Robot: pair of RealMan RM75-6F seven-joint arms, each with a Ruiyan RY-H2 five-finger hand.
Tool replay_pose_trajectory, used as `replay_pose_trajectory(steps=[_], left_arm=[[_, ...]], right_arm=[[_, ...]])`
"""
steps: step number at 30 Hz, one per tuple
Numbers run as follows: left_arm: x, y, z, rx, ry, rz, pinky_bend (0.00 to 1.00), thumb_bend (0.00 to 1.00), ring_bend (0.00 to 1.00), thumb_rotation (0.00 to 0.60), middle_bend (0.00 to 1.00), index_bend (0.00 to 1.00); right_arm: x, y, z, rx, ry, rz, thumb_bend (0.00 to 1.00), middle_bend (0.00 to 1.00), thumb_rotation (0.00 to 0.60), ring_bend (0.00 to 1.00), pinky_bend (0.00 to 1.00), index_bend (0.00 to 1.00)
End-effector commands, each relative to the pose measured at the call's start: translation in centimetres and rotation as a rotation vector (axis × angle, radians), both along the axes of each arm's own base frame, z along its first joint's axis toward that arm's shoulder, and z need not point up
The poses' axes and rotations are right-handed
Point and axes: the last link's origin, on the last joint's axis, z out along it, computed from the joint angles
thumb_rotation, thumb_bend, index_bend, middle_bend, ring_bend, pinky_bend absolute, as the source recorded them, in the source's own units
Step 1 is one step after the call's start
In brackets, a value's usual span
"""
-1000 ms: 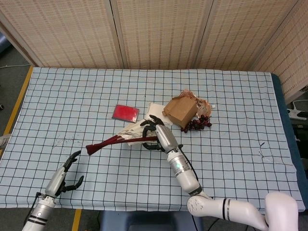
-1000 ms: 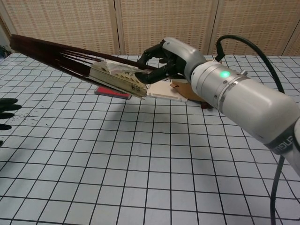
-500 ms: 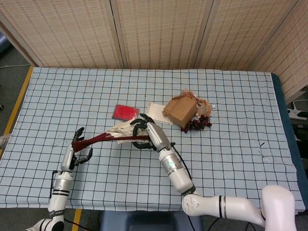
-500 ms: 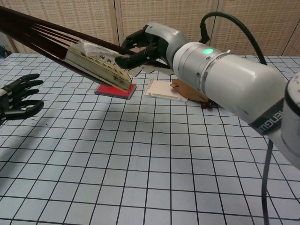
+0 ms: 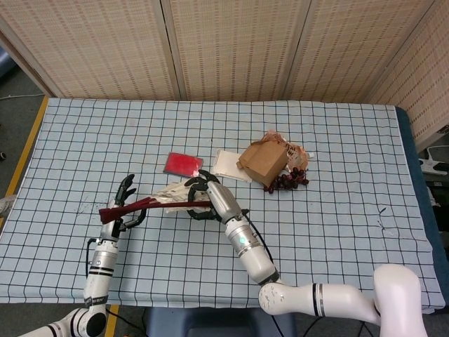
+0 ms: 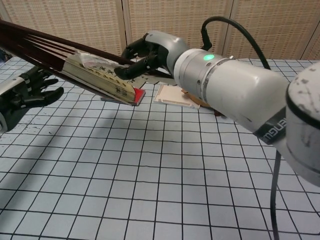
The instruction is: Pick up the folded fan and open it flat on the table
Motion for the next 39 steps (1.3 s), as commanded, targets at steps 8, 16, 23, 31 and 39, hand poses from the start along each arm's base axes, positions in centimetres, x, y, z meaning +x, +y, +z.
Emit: replay_pose_trajectory(steps=[8, 16, 23, 31, 39], left_arm=[[1.0, -0.2, -0.8, -0.031, -0.053, 0.008, 0.11, 0.41, 0.0, 0.6, 0.0, 0.37], [1.4, 0.3, -1.0, -0.002, -0.084, 0.045, 0.11, 0.54, 0.0, 0.6, 0.06, 0.67], [0.9, 0.5, -0.9, 0.027, -0.071, 0.079, 0.11, 0.66, 0.0, 0.6, 0.17, 0.81], [0.2, 0.2, -0.8, 0.053, -0.046, 0.1, 0.11, 0.67, 0.0, 0.6, 0.23, 0.82], [-0.2, 0.4, -0.5, 0.094, -0.015, 0.129, 0.11, 0.67, 0.03, 0.6, 0.29, 0.83]], right_arm=[[0.1, -0.7, -1.0, -0.029, 0.02, -0.006, 0.46, 0.26, 0.6, 0.0, 0.03, 0.84], [0.0, -1.0, -1.3, 0.004, -0.011, -0.043, 0.46, 0.26, 0.6, 0.0, 0.03, 0.84], [0.5, -1.5, -0.6, -0.025, 0.003, -0.028, 0.46, 0.26, 0.6, 0.0, 0.03, 0.84], [0.9, -2.1, 0.7, -0.033, -0.009, -0.04, 0.46, 0.26, 0.6, 0.0, 0.03, 0.84], [0.9, -2.5, 2.5, -0.062, -0.003, -0.035, 0.46, 0.26, 0.6, 0.0, 0.03, 0.84]])
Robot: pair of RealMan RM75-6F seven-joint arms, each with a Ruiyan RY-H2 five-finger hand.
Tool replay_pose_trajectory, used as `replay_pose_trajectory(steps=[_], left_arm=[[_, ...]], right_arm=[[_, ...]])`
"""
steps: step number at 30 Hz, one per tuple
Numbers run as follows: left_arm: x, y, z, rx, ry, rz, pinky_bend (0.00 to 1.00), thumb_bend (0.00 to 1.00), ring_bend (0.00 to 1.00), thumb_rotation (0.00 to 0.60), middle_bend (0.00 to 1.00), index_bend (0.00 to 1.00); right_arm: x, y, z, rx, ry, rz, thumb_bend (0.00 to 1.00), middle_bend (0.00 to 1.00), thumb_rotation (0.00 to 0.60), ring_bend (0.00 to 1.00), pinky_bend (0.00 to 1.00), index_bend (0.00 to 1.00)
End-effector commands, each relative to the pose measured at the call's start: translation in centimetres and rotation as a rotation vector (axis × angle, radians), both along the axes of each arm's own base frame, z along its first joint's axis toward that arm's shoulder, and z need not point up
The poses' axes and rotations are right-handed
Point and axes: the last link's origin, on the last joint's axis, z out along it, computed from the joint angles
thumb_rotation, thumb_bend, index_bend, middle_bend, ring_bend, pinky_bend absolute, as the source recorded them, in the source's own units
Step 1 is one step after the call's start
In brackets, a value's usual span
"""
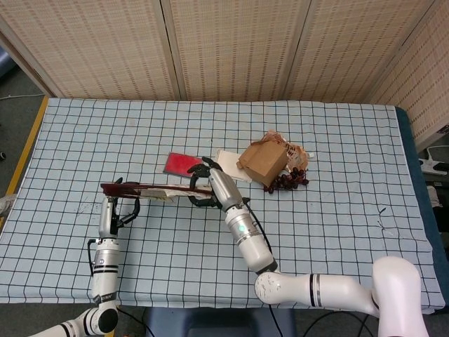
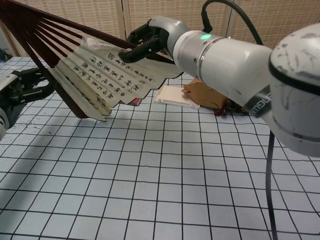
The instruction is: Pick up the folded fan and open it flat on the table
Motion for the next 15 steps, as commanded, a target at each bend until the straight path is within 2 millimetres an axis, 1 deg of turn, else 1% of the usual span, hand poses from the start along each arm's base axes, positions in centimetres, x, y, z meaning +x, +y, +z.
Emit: replay_pose_trajectory(steps=[1, 7, 15], left_arm=[[-0.1, 0.0, 0.0, 0.001, 0.0, 0.002, 0.11, 0.67, 0.03, 0.6, 0.29, 0.83], [-0.2, 0.4, 0.9, 0.032, 0.019, -0.007, 0.11, 0.67, 0.04, 0.6, 0.29, 0.82], [-1.5, 1.5, 2.9, 0.09, 0.075, 0.003, 0.11, 0.67, 0.05, 0.6, 0.31, 0.82]], right_arm=[[-0.1, -0.1, 0.7, -0.011, 0.001, 0.001, 0.46, 0.26, 0.6, 0.0, 0.03, 0.84], [-0.7, -0.3, 2.3, -0.036, 0.02, 0.007, 0.46, 0.26, 0.6, 0.0, 0.03, 0.84], [-1.8, -0.3, 4.6, -0.071, 0.065, 0.031, 0.46, 0.26, 0.6, 0.0, 0.03, 0.83]])
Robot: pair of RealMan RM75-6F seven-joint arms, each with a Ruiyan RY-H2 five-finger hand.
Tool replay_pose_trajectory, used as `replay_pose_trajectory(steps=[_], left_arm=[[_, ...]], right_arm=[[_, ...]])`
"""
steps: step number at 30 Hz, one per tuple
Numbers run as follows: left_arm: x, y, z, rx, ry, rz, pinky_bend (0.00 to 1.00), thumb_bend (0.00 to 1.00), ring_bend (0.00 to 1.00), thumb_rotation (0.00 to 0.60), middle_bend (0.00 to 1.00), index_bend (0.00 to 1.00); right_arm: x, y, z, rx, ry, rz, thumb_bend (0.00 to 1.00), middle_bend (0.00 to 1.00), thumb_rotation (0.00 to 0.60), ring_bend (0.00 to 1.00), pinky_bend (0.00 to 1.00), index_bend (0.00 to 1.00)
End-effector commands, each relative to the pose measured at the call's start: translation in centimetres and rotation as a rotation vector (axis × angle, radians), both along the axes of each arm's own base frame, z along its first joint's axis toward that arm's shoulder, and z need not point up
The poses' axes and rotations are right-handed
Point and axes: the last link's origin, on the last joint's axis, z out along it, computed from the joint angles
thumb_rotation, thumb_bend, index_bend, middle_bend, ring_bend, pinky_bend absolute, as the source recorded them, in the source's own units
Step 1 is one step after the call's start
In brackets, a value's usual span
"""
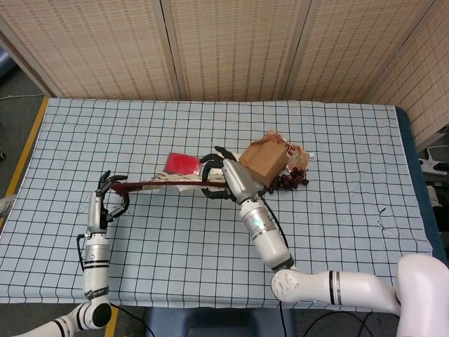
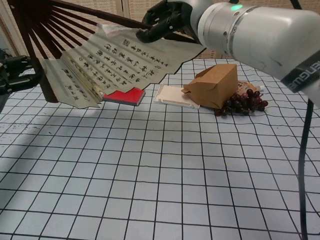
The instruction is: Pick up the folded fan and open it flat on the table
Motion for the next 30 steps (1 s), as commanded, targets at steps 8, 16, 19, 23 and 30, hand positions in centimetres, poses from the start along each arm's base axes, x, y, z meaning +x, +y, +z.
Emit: replay_pose_trajectory(steps=[8, 16, 19, 23, 30], left_arm=[[-1.1, 0.6, 1.4, 0.045, 0.053, -0.007, 0.1, 0.66, 0.06, 0.6, 0.32, 0.82], [-2.2, 0.7, 1.8, 0.064, 0.077, 0.001, 0.1, 0.66, 0.07, 0.6, 0.33, 0.82], [-2.5, 0.6, 1.8, 0.064, 0.076, 0.005, 0.1, 0.65, 0.07, 0.6, 0.33, 0.81], [-3.2, -0.2, 1.5, 0.075, 0.095, 0.003, 0.1, 0.63, 0.07, 0.6, 0.33, 0.81], [-4.4, -1.3, 0.7, 0.056, 0.104, -0.005, 0.1, 0.62, 0.07, 0.6, 0.32, 0.74]], right_arm=[[-1.8, 1.0, 1.8, -0.015, 0.044, 0.037, 0.46, 0.26, 0.6, 0.0, 0.03, 0.83], [-3.6, 2.1, 2.7, -0.05, 0.134, 0.099, 0.46, 0.26, 0.6, 0.0, 0.03, 0.83], [-4.4, 2.4, 2.8, -0.066, 0.174, 0.121, 0.46, 0.26, 0.6, 0.0, 0.03, 0.83], [-6.5, 4.1, 1.6, -0.133, 0.31, 0.228, 0.46, 0.26, 0.6, 0.0, 0.03, 0.83], [-8.8, 6.3, 0.9, -0.198, 0.411, 0.332, 0.46, 0.26, 0.6, 0.0, 0.03, 0.83]])
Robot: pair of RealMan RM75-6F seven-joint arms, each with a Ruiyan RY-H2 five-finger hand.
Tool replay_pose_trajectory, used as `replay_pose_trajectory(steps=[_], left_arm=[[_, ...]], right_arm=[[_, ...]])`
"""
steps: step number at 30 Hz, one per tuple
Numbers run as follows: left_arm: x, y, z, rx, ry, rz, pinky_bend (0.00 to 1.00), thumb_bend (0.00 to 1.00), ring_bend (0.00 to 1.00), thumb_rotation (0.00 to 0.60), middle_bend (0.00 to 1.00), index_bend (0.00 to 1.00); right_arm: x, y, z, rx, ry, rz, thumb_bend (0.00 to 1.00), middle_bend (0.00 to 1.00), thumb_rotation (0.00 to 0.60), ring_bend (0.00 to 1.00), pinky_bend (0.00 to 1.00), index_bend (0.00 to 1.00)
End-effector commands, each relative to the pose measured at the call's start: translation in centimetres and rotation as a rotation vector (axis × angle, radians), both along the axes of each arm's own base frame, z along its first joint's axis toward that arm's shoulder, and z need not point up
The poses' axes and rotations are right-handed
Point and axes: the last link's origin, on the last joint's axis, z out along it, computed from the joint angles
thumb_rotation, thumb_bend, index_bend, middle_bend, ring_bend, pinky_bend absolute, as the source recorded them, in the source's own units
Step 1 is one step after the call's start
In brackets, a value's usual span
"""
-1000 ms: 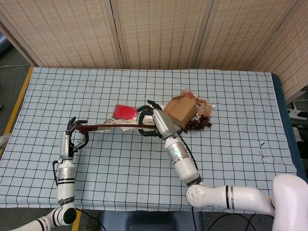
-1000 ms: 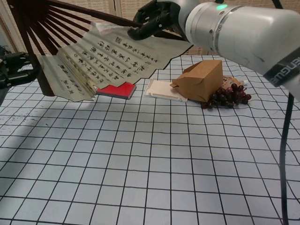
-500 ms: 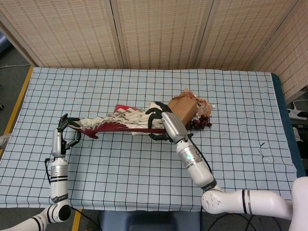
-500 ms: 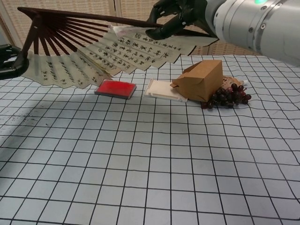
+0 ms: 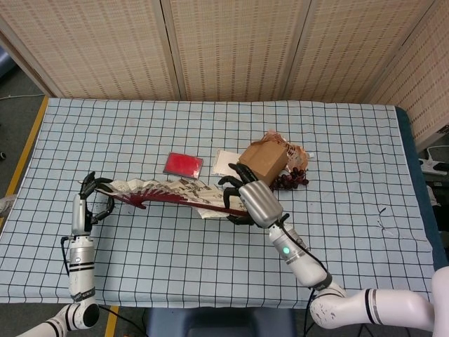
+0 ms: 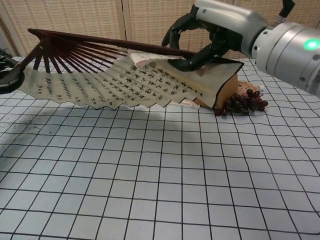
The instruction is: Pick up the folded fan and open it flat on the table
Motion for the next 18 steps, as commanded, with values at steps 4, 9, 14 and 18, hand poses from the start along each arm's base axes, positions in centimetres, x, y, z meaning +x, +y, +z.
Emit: replay_pose_trajectory(steps=[4, 9, 14, 18], left_arm=[[0.0, -1.6, -1.2, -0.045, 0.031, -0.065, 0.09, 0.6, 0.06, 0.6, 0.27, 0.45], [-0.2, -2.5, -2.2, -0.101, 0.074, -0.109, 0.09, 0.56, 0.01, 0.6, 0.16, 0.15], [-0.9, -3.3, -3.2, -0.176, 0.18, -0.132, 0.07, 0.53, 0.0, 0.6, 0.02, 0.0], [-1.6, -3.6, -3.5, -0.194, 0.222, -0.128, 0.06, 0.51, 0.0, 0.6, 0.0, 0.0]], right_arm=[[-2.5, 2.6, -0.8, -0.031, 0.084, 0.07, 0.46, 0.26, 0.6, 0.0, 0.03, 0.82], [-3.6, 3.7, -1.2, -0.013, 0.149, 0.074, 0.46, 0.26, 0.6, 0.0, 0.03, 0.76], [-4.5, 4.4, -1.4, 0.013, 0.19, 0.061, 0.46, 0.26, 0.6, 0.0, 0.03, 0.62], [-5.1, 5.1, -1.4, 0.054, 0.252, 0.062, 0.46, 0.25, 0.6, 0.0, 0.03, 0.51]])
